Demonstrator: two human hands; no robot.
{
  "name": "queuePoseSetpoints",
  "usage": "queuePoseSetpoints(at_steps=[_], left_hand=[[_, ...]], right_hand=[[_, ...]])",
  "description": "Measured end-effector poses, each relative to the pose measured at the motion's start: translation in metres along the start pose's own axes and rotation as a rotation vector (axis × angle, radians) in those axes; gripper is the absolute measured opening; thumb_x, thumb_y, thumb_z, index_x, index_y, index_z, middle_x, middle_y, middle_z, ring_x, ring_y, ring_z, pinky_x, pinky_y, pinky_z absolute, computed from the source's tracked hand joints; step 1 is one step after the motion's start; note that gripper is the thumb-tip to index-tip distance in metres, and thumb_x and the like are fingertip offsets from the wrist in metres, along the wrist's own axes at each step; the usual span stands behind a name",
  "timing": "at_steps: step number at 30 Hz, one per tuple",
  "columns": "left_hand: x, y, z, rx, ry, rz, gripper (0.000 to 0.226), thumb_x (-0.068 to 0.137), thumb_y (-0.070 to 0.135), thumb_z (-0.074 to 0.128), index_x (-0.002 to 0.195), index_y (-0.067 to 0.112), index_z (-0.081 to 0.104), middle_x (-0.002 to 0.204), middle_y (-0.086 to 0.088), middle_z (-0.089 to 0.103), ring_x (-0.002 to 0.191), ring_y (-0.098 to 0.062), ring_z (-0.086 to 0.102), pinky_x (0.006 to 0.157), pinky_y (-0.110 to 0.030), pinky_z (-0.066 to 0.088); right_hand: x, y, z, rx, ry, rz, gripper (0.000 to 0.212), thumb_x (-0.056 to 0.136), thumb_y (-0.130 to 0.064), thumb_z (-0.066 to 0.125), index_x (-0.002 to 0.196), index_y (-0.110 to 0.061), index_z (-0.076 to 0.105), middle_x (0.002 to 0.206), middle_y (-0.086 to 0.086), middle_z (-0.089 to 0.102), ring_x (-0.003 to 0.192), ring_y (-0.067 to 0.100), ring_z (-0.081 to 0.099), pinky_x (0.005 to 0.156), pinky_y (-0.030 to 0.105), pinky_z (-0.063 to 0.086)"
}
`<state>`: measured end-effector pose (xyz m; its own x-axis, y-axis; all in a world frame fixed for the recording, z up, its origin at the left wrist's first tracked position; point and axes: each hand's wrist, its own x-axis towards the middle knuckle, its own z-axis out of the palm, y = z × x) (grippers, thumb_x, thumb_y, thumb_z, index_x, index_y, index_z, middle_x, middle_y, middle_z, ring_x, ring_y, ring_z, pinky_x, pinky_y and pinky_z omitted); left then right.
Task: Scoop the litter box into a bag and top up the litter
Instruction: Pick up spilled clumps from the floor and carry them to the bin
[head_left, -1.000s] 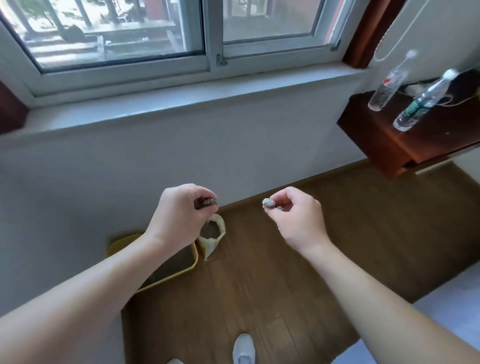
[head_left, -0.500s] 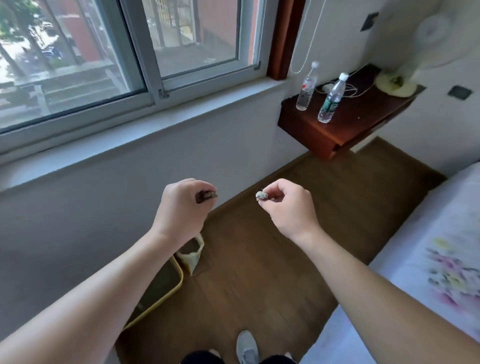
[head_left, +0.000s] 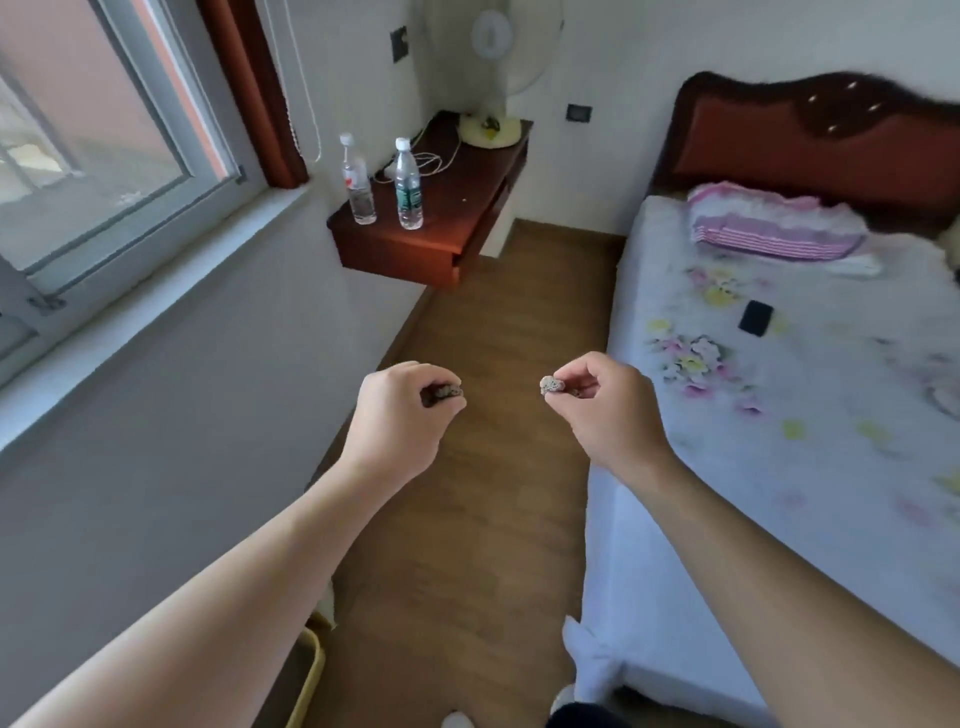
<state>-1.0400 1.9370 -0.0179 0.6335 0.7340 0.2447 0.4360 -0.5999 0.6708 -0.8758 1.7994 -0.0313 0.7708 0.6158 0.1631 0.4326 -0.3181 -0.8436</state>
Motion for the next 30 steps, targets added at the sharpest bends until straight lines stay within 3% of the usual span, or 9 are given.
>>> queuePoseSetpoints(at_steps=[10,18,21,23,27,30], left_hand=[[-0.001,0.130,0.112,-0.082,-0.205,0.217,0.013,0.082,0.020,0.076,0.095,0.019,0.076,0.092,0.010,0.071,0.085,-0.002,0.063,0.072,-0.001,0.042],[-0.031,0.272,0.235,-0.214,-0.380,0.334,0.011,0.083,0.018,0.076,0.093,0.016,0.075,0.084,0.009,0.069,0.079,-0.001,0.063,0.067,-0.008,0.048],[-0.050,0.328,0.279,-0.252,-0.472,0.394,0.005,0.084,0.014,0.074,0.083,0.010,0.072,0.079,-0.002,0.070,0.071,-0.007,0.062,0.068,-0.023,0.053],[-0.060,0.361,0.308,-0.270,-0.535,0.432,0.005,0.084,0.012,0.073,0.084,0.007,0.073,0.081,-0.001,0.070,0.072,-0.007,0.062,0.070,-0.022,0.053],[-0.076,0.422,0.368,-0.296,-0.647,0.525,0.004,0.084,0.013,0.074,0.086,0.009,0.073,0.082,0.008,0.067,0.076,-0.002,0.063,0.068,-0.007,0.047],[-0.088,0.468,0.413,-0.325,-0.721,0.620,0.005,0.083,0.012,0.075,0.087,0.008,0.074,0.084,0.003,0.069,0.079,-0.010,0.067,0.073,-0.019,0.053]], right_hand=[[-0.043,0.086,-0.159,0.048,0.287,0.194,0.008,0.081,-0.013,0.076,0.081,-0.019,0.070,0.076,-0.013,0.070,0.069,0.002,0.064,0.062,0.010,0.045],[-0.093,0.170,-0.315,0.048,0.502,0.326,0.010,0.082,-0.014,0.078,0.080,-0.019,0.069,0.074,-0.007,0.070,0.068,0.010,0.065,0.065,0.022,0.048],[-0.114,0.199,-0.370,0.035,0.595,0.382,0.007,0.082,-0.016,0.078,0.082,-0.017,0.070,0.075,-0.006,0.070,0.068,0.009,0.064,0.063,0.016,0.047],[-0.129,0.217,-0.403,0.016,0.658,0.422,0.006,0.082,-0.019,0.078,0.083,-0.019,0.071,0.076,-0.008,0.071,0.071,0.007,0.065,0.066,0.016,0.048],[-0.159,0.251,-0.464,-0.020,0.778,0.500,0.007,0.081,-0.017,0.079,0.083,-0.016,0.072,0.076,-0.008,0.071,0.070,0.001,0.064,0.064,0.011,0.046],[-0.179,0.273,-0.505,-0.074,0.852,0.559,0.008,0.081,-0.017,0.079,0.083,-0.019,0.072,0.075,-0.016,0.067,0.072,-0.007,0.061,0.062,0.004,0.044]])
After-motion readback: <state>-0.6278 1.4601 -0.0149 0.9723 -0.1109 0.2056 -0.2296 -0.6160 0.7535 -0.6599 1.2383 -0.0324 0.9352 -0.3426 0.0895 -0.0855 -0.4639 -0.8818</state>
